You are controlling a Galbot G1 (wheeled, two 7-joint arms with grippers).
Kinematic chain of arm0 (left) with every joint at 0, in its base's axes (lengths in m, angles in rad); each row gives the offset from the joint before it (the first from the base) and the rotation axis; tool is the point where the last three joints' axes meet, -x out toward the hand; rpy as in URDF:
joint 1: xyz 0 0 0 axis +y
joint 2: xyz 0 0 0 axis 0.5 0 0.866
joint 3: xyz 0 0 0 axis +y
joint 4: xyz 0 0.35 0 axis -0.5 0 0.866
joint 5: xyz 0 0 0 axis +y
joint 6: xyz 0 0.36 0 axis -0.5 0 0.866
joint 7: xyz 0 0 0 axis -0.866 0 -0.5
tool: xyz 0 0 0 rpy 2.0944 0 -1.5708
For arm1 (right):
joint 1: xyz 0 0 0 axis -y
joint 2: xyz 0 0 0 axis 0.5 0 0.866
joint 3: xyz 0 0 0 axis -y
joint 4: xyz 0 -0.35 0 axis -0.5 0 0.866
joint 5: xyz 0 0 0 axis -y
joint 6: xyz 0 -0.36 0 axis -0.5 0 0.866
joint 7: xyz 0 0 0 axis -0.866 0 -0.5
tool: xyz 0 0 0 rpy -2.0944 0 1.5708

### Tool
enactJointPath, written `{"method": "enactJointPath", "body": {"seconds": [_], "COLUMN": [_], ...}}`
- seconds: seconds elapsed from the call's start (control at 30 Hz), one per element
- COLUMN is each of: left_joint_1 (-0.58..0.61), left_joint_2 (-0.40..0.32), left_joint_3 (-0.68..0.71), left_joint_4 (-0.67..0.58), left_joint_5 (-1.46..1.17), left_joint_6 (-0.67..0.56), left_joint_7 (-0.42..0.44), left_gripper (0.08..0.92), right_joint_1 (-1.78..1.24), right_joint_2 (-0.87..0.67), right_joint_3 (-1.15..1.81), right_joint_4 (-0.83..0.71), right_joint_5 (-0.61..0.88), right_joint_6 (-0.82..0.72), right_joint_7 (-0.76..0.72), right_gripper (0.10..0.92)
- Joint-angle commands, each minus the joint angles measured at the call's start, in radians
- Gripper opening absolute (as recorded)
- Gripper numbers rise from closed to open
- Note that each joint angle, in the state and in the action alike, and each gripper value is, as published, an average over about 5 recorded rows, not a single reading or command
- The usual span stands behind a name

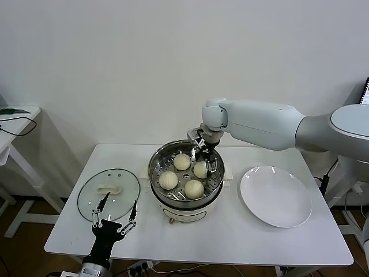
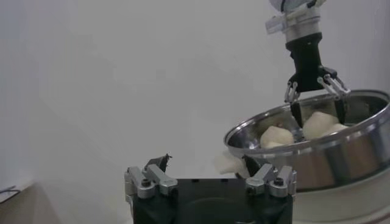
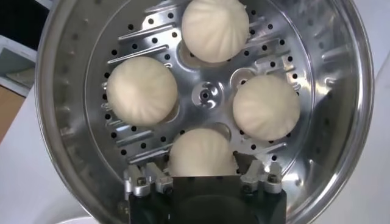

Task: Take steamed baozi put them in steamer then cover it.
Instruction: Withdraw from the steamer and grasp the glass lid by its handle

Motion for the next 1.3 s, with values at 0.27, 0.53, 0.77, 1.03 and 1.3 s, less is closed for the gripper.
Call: {"method": "enactJointPath", "body": {"seconds": [0.27, 0.53, 0.77, 1.03, 1.3], "left_joint_1": [-0.017, -0.108, -0.203, -0.287, -0.34], "left_joint_2": [0.007, 0.02, 0.042, 0.066, 0.113], "left_joint_3": [-0.002, -0.02, -0.023, -0.035, -0.076], "left_joint_4": [0.002, 0.035, 0.127, 0.274, 0.496], "left_joint_5": [0.037, 0.131, 0.273, 0.522, 0.834], "left_joint_6": [0.004, 0.016, 0.003, -0.027, -0.048], "left_joint_7": [-0.007, -0.04, -0.086, -0.117, -0.151], "left_gripper": [0.823, 0.823, 0.823, 0.823, 0.823], "right_joint_1": [-0.005, -0.45, -1.154, -1.591, -1.791], "right_joint_2": [-0.321, -0.56, -0.554, -0.334, -0.158], "right_joint_3": [0.263, 0.683, 1.39, 1.795, 1.942], "right_joint_4": [0.27, 0.372, 0.397, 0.358, 0.354], "right_joint_5": [0.111, 0.069, 0.004, -0.07, -0.11], "right_joint_6": [0.175, 0.343, 0.462, 0.56, 0.613], "right_joint_7": [0.591, 1.325, 1.459, 1.468, 1.409], "right_gripper": [0.823, 0.823, 0.823, 0.823, 0.823]}}
